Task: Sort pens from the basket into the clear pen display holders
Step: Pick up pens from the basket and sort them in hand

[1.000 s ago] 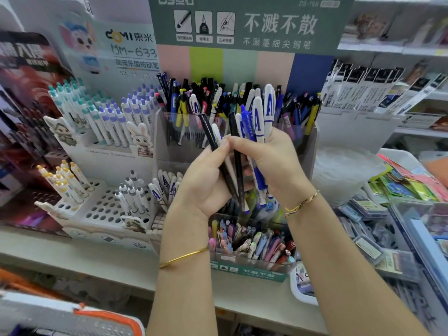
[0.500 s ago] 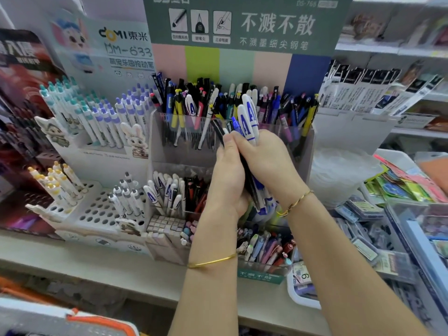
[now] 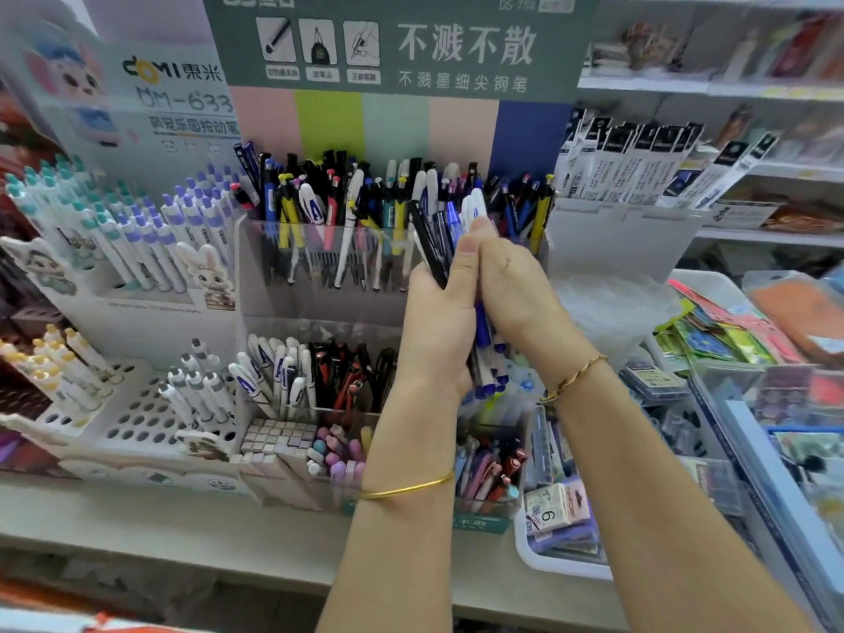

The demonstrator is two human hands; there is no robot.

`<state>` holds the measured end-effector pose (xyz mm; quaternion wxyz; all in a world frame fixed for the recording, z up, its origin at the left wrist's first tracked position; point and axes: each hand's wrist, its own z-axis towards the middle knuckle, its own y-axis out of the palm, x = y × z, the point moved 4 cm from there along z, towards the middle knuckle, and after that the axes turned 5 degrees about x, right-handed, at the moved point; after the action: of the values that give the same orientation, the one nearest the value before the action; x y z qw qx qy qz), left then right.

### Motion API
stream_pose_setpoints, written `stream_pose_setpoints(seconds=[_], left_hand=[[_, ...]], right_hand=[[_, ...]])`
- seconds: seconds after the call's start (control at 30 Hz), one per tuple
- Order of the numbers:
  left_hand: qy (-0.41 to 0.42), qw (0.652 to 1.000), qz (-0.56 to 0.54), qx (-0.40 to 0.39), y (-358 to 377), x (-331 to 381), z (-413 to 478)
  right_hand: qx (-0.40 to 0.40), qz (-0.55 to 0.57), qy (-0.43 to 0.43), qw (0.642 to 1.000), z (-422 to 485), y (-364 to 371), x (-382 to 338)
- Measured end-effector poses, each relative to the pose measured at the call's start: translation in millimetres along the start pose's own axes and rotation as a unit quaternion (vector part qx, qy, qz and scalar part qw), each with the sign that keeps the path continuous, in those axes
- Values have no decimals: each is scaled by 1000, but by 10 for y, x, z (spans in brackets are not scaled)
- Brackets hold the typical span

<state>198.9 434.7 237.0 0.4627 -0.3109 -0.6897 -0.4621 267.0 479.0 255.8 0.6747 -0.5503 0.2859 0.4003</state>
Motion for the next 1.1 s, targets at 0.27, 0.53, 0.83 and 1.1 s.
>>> stream_pose_setpoints(seconds=[0.27, 0.53, 0.83, 1.1], left_hand=[[3, 996, -88, -15, 210, -105, 35], [122, 991, 23, 49, 189, 7, 107], [148, 988, 31, 36, 120, 177, 199], [154, 987, 43, -13, 212, 207, 335]], right_hand=[[59, 171, 8, 984, 23, -299, 157], [39, 358, 51, 931, 208, -565, 292], [143, 256, -112, 950, 617, -752, -22], [160, -59, -135, 976, 742, -657, 141]])
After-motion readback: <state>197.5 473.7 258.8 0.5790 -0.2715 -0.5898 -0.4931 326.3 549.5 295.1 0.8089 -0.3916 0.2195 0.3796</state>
